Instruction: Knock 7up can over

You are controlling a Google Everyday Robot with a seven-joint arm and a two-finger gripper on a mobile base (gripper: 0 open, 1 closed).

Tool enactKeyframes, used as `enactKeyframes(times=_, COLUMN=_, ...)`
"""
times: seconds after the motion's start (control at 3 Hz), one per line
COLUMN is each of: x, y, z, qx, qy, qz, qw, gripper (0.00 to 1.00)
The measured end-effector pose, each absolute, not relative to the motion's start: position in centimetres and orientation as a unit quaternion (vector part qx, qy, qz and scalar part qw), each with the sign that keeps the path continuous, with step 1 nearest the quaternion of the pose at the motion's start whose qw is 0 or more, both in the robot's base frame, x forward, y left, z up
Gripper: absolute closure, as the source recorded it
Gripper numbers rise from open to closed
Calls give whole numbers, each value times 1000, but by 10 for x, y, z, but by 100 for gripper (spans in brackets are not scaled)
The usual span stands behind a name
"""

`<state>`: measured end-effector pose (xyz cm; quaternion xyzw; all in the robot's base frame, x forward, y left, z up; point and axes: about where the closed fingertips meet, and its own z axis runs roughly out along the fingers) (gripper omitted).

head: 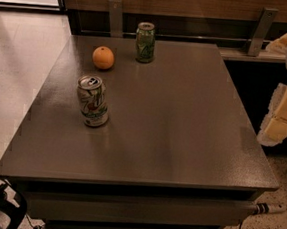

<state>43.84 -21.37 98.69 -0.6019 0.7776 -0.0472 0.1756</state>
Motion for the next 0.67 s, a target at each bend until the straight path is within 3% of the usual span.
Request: enactKeyframes(times=0.67, x=441, y=-210, z=988, qx=-605, qy=773, qz=-30, qw=190, gripper=0)
